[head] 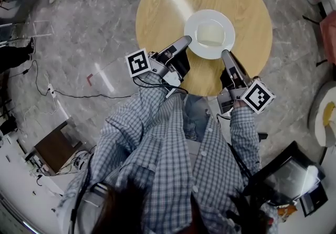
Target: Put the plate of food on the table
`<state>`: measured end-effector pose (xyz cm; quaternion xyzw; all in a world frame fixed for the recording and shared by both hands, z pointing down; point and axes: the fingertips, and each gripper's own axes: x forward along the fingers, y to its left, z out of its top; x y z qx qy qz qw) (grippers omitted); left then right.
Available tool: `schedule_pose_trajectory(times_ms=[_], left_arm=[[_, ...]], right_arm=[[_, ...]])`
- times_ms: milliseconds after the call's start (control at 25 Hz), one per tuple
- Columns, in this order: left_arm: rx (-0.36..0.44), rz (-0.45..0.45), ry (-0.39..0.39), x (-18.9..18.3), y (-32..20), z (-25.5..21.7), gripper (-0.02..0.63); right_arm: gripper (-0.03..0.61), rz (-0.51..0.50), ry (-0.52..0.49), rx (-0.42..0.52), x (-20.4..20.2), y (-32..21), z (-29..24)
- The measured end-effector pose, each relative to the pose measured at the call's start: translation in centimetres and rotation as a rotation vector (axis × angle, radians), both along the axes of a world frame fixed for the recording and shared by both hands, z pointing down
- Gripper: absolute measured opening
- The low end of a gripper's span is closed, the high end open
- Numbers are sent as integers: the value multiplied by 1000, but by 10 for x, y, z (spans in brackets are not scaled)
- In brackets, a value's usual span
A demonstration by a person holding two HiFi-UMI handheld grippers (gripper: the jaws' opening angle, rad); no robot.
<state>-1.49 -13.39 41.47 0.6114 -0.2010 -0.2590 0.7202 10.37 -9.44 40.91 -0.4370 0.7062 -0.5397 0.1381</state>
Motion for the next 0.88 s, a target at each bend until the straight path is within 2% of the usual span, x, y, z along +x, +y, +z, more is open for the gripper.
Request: schedule_pose_trajectory(times_ms=[200,880], left_arm=[[-14,12,-23,3,8,22,34],[-64,25,-67,3,20,47,33]], right_arm=[[61,2,1,-19,3,9,24],[61,-5,-14,-93,2,21,51]])
